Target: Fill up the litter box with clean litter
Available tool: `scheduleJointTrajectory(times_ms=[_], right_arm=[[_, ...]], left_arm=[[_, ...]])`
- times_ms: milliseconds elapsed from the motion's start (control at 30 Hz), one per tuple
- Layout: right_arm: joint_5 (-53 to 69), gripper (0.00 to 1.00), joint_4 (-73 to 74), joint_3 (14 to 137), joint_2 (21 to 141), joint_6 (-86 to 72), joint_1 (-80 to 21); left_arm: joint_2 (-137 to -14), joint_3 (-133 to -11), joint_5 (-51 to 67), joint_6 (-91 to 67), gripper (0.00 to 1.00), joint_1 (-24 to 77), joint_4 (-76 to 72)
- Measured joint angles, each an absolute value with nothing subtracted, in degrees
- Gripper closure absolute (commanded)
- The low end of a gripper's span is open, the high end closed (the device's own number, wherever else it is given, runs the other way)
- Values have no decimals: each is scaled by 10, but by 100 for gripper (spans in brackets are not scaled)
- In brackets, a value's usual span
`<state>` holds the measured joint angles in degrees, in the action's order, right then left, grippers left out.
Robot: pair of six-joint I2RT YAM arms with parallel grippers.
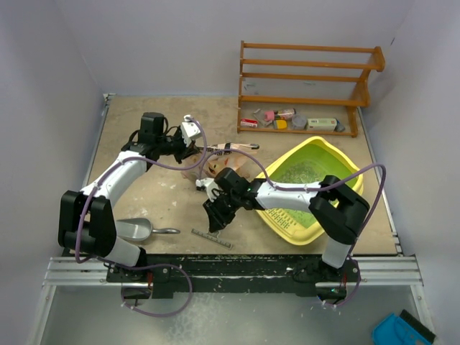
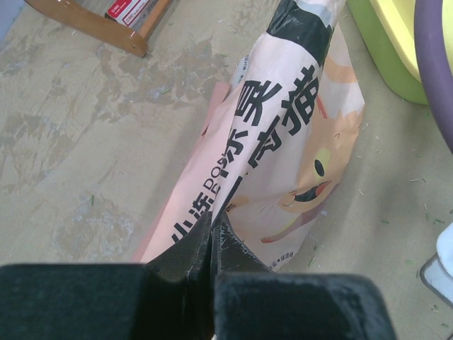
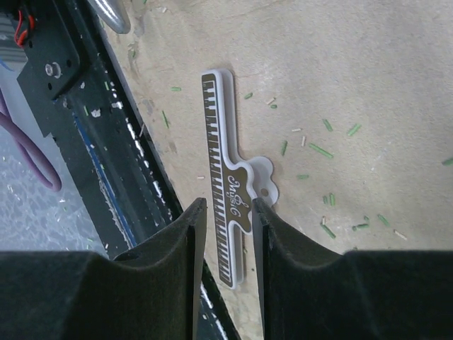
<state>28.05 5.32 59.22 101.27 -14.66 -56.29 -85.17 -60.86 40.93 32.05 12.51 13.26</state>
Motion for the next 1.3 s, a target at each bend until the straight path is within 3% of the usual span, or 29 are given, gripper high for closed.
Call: scheduleJointTrajectory(times_ms=[467,567,633,667,700,933,1100,1233,1300], right_arm=[[261,65,52,593,1024,-148,-571],[255,71,52,593,1032,-148,-573],[252,84,52,593,1037,-148,-575],[251,97,52,593,1040,-148,-575],[255,100,52,593,1043,-151,-576],[277,100,44,600,1034,-157,-585],[217,100,75,582,974,-144,-590],[135,100,117,564,874,-122,-591],[98,100,135,555,829,-113,-591]], left_arm=[[-852,-609,409,321,100,125,133],[-852,-609,409,321,100,125,133],[-852,-609,409,321,100,125,133],[-852,-609,409,321,100,125,133],[-852,-609,409,321,100,125,133],[-852,-609,409,320,100,125,133],[-852,-609,411,319,100,125,132],[-850,-609,416,305,91,125,129],[-845,-609,423,295,72,125,127]])
